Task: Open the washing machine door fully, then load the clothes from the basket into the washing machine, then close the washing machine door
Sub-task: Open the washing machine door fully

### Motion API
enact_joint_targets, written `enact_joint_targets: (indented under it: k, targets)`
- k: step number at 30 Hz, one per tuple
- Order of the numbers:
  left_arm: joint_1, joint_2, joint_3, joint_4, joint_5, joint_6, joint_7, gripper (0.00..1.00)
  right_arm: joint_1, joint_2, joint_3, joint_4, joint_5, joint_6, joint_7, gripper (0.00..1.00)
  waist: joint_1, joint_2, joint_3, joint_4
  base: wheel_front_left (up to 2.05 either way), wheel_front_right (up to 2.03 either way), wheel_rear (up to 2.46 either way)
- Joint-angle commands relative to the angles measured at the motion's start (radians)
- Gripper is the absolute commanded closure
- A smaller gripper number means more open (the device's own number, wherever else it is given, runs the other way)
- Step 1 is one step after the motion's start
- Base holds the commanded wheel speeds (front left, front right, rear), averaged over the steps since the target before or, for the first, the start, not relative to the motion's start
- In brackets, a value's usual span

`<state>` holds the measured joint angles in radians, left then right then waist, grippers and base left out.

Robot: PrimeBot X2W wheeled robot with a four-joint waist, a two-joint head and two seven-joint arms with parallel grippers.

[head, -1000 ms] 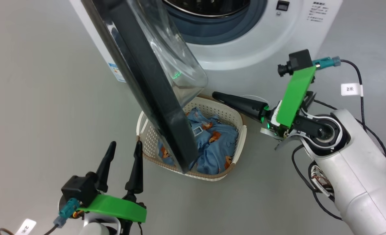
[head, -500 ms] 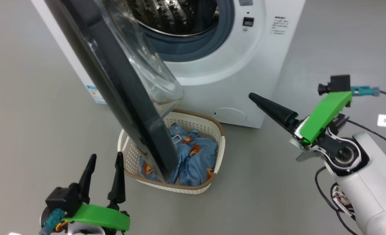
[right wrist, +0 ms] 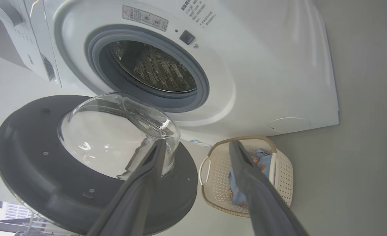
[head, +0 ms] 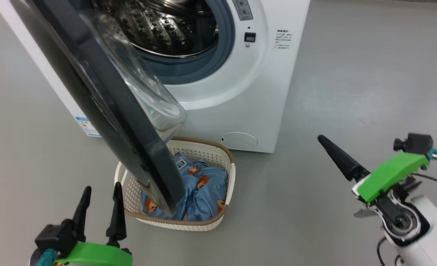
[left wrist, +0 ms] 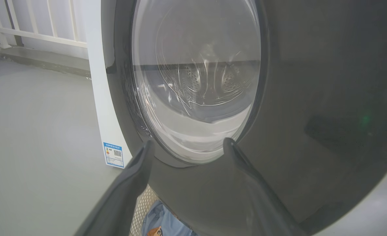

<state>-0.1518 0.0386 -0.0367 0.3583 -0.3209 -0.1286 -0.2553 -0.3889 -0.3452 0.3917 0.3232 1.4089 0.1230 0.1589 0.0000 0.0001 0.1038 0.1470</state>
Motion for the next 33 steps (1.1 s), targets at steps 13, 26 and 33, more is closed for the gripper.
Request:
enact_joint_targets:
  k: [13, 26, 33]
  targets:
    - [0.008, 0.017, 0.052, -0.035, 0.018, -0.002, -0.006, 0.0, 0.125, -0.13, 0.135, 0.015, -0.112, 0.008, -0.4, 0.0, 0.0, -0.0001, 0.007, -0.022, 0.0, 0.0, 0.0]
    - [0.01, 0.017, 0.047, -0.03, 0.02, -0.002, -0.006, 0.0, 0.235, -0.08, -0.038, 0.017, -0.547, 0.008, -0.42, 0.0, 0.0, -0.0001, 0.001, -0.016, 0.0, 0.0, 0.0]
    - [0.012, 0.017, 0.048, -0.029, 0.02, -0.002, -0.006, 0.0, 0.319, -0.008, -0.172, -0.086, -0.84, 0.008, -0.42, 0.0, 0.0, -0.0001, -0.007, -0.012, 0.0, 0.0, 0.0]
